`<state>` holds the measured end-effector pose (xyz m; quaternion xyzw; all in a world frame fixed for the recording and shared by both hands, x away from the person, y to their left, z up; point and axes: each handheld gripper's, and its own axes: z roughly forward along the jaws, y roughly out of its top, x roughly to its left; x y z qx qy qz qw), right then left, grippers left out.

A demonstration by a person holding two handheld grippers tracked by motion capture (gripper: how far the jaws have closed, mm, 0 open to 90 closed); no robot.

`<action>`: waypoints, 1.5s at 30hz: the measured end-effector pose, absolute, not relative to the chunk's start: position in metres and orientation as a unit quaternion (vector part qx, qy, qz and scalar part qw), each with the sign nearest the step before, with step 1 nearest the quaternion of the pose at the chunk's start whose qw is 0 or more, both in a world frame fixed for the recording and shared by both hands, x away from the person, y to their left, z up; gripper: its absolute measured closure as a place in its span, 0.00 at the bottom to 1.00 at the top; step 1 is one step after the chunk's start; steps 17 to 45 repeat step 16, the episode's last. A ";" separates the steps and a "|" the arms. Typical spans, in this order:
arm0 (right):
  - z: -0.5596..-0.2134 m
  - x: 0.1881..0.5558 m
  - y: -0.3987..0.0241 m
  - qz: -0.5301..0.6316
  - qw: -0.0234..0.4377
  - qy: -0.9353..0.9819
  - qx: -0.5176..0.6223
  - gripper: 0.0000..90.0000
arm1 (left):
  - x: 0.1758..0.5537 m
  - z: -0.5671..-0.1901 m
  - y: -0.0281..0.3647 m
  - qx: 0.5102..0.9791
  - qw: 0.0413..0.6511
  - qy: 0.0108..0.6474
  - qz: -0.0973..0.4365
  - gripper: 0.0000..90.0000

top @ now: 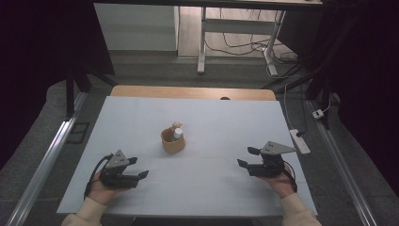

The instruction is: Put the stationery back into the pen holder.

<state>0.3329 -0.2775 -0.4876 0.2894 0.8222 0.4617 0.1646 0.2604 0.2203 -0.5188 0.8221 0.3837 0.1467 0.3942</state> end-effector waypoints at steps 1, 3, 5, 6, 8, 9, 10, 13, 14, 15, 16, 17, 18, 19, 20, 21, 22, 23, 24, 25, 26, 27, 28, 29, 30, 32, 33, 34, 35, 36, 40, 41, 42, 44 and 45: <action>-0.489 0.331 -0.282 0.459 0.168 0.823 0.289 0.35 | 0.261 -0.519 0.220 0.822 0.394 0.385 0.146 0.33; -0.492 0.329 -0.288 0.456 0.167 0.823 0.295 0.35 | 0.261 -0.519 0.220 0.821 0.394 0.386 0.147 0.33; -0.494 0.328 -0.293 0.455 0.166 0.822 0.298 0.35 | 0.261 -0.519 0.220 0.821 0.394 0.387 0.147 0.33; -0.496 0.327 -0.294 0.456 0.164 0.821 0.301 0.35 | 0.262 -0.519 0.220 0.821 0.394 0.387 0.147 0.33; -0.497 0.327 -0.296 0.459 0.164 0.819 0.303 0.35 | 0.262 -0.519 0.220 0.821 0.394 0.386 0.147 0.33; -0.498 0.327 -0.297 0.460 0.163 0.819 0.302 0.35 | 0.262 -0.519 0.220 0.821 0.393 0.386 0.147 0.33; -0.497 0.327 -0.296 0.460 0.165 0.819 0.302 0.35 | 0.262 -0.519 0.220 0.821 0.393 0.386 0.148 0.33; -0.497 0.327 -0.295 0.463 0.165 0.818 0.298 0.35 | 0.261 -0.519 0.219 0.821 0.392 0.387 0.148 0.33; -0.497 0.327 -0.295 0.462 0.165 0.819 0.298 0.35 | 0.261 -0.519 0.219 0.821 0.393 0.387 0.149 0.33; -0.497 0.327 -0.295 0.462 0.167 0.819 0.296 0.35 | 0.261 -0.519 0.219 0.821 0.393 0.387 0.149 0.33; -0.497 0.327 -0.295 0.462 0.170 0.819 0.295 0.35 | 0.261 -0.519 0.219 0.821 0.393 0.386 0.149 0.33; -0.497 0.327 -0.295 0.462 0.170 0.819 0.295 0.35 | 0.261 -0.519 0.219 0.821 0.393 0.386 0.149 0.33; -0.497 0.327 -0.295 0.462 0.170 0.819 0.295 0.35 | 0.261 -0.519 0.219 0.821 0.393 0.386 0.149 0.33; -0.497 0.327 -0.295 0.462 0.170 0.819 0.295 0.35 | 0.261 -0.519 0.219 0.821 0.393 0.386 0.149 0.33; -0.497 0.327 -0.295 0.462 0.170 0.819 0.295 0.35 | 0.261 -0.519 0.219 0.821 0.393 0.386 0.149 0.33; -0.497 0.327 -0.295 0.462 0.170 0.819 0.295 0.35 | 0.261 -0.519 0.219 0.821 0.393 0.386 0.149 0.33; -0.497 0.327 -0.295 0.462 0.170 0.819 0.295 0.35 | 0.261 -0.519 0.219 0.821 0.393 0.386 0.149 0.33; -0.497 0.327 -0.295 0.462 0.170 0.819 0.295 0.35 | 0.261 -0.519 0.219 0.821 0.393 0.386 0.149 0.33; -0.497 0.327 -0.295 0.462 0.170 0.819 0.295 0.35 | 0.261 -0.519 0.219 0.821 0.393 0.386 0.149 0.33; -0.497 0.327 -0.295 0.462 0.170 0.819 0.295 0.35 | 0.261 -0.519 0.219 0.821 0.393 0.386 0.149 0.33; -0.497 0.327 -0.295 0.462 0.170 0.819 0.295 0.35 | 0.261 -0.519 0.219 0.821 0.393 0.386 0.149 0.33; -0.497 0.327 -0.295 0.462 0.170 0.819 0.295 0.35 | 0.261 -0.519 0.219 0.821 0.393 0.386 0.149 0.33; -0.497 0.327 -0.295 0.462 0.170 0.819 0.295 0.35 | 0.261 -0.519 0.219 0.821 0.393 0.386 0.149 0.33; -0.497 0.327 -0.295 0.462 0.170 0.819 0.295 0.35 | 0.261 -0.519 0.219 0.821 0.393 0.386 0.149 0.33; -0.497 0.327 -0.295 0.462 0.170 0.819 0.295 0.35 | 0.261 -0.519 0.219 0.821 0.393 0.386 0.149 0.33; -0.497 0.327 -0.295 0.462 0.170 0.819 0.295 0.35 | 0.261 -0.519 0.219 0.821 0.393 0.386 0.149 0.33; -0.497 0.327 -0.295 0.462 0.170 0.819 0.295 0.35 | 0.261 -0.519 0.219 0.821 0.393 0.386 0.149 0.33; -0.497 0.327 -0.295 0.462 0.170 0.819 0.295 0.35 | 0.261 -0.519 0.219 0.821 0.393 0.386 0.149 0.33; -0.497 0.327 -0.295 0.462 0.170 0.819 0.295 0.35 | 0.261 -0.519 0.219 0.821 0.393 0.386 0.149 0.33; -0.497 0.327 -0.295 0.462 0.170 0.819 0.295 0.35 | 0.261 -0.519 0.219 0.821 0.393 0.386 0.149 0.33; -0.497 0.327 -0.295 0.462 0.170 0.819 0.295 0.35 | 0.261 -0.519 0.219 0.821 0.393 0.386 0.149 0.33; -0.497 0.327 -0.295 0.462 0.170 0.819 0.295 0.35 | 0.261 -0.519 0.219 0.821 0.393 0.386 0.149 0.33; -0.497 0.327 -0.295 0.462 0.170 0.819 0.295 0.35 | 0.261 -0.519 0.219 0.821 0.393 0.386 0.149 0.33; -0.497 0.327 -0.295 0.462 0.170 0.819 0.295 0.35 | 0.261 -0.519 0.219 0.821 0.393 0.386 0.149 0.33; -0.497 0.327 -0.295 0.462 0.170 0.819 0.295 0.35 | 0.261 -0.519 0.219 0.821 0.393 0.386 0.149 0.33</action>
